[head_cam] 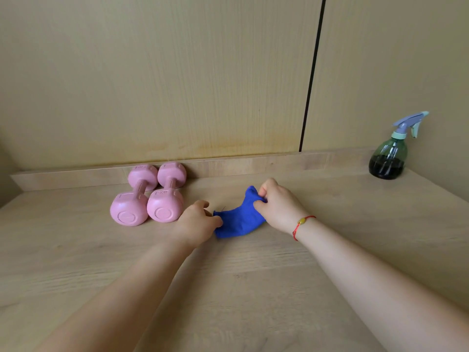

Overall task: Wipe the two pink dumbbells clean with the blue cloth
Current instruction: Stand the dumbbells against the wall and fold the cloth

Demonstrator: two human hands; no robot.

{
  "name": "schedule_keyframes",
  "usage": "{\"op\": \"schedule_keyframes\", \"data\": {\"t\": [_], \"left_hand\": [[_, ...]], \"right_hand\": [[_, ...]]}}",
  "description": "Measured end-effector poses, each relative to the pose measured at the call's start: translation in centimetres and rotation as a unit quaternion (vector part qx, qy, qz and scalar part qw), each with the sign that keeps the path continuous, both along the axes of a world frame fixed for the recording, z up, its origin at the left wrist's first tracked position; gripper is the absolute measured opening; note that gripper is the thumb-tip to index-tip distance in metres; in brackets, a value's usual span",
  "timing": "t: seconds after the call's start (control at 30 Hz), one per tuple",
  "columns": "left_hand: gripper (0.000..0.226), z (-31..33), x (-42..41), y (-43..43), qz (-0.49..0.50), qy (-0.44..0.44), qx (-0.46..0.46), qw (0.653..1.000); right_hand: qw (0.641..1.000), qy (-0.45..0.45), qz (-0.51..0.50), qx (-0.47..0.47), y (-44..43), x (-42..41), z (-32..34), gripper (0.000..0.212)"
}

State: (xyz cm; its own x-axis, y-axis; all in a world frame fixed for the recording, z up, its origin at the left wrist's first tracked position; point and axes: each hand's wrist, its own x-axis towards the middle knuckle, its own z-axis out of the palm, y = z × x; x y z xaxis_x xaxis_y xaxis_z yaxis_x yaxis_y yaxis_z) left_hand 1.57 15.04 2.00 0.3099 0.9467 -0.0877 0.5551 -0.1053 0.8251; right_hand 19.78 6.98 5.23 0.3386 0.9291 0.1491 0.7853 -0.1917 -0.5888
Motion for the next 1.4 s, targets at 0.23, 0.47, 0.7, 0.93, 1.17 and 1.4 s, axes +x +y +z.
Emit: {"op": "schedule_keyframes", "data": {"t": [0.23, 0.47, 0.7, 0.93, 1.17, 1.4], "left_hand": [[0.062, 0.1, 0.0, -0.1, 0.021, -0.159, -0.076, 0.984], [0.037, 1.9, -0.4, -0.5, -0.010, -0.525, -0.351, 0.775], [0.021, 3.4, 1.0, 1.7, 0.063, -0.608, -0.291, 0.736], [0.021, 3.6, 5.1, 6.6, 0.149, -0.421, -0.169, 0.878], [0.036, 1.9, 7.2, 10.9, 0.189, -0.329, -0.171, 0.909], [0.042, 1.2, 7.4, 10.6, 0.161, -0.247, -0.087, 0.952]], "right_hand": [[0.985, 0.021, 0.132, 0.110, 2.1, -2.6, 4.5, 0.022], [0.955, 0.159, 0.156, 0.195, 4.0, -3.9, 9.4, 0.017], [0.928, 0.327, 0.041, 0.175, 7.5, -0.3, 6.8, 0.018], [0.917, 0.385, -0.023, 0.103, 10.3, 3.3, 1.1, 0.034], [0.911, 0.402, -0.060, 0.076, 12.5, 4.2, -1.2, 0.033], [0.962, 0.272, -0.023, 0.030, 12.5, 5.1, -3.4, 0.060]]}}
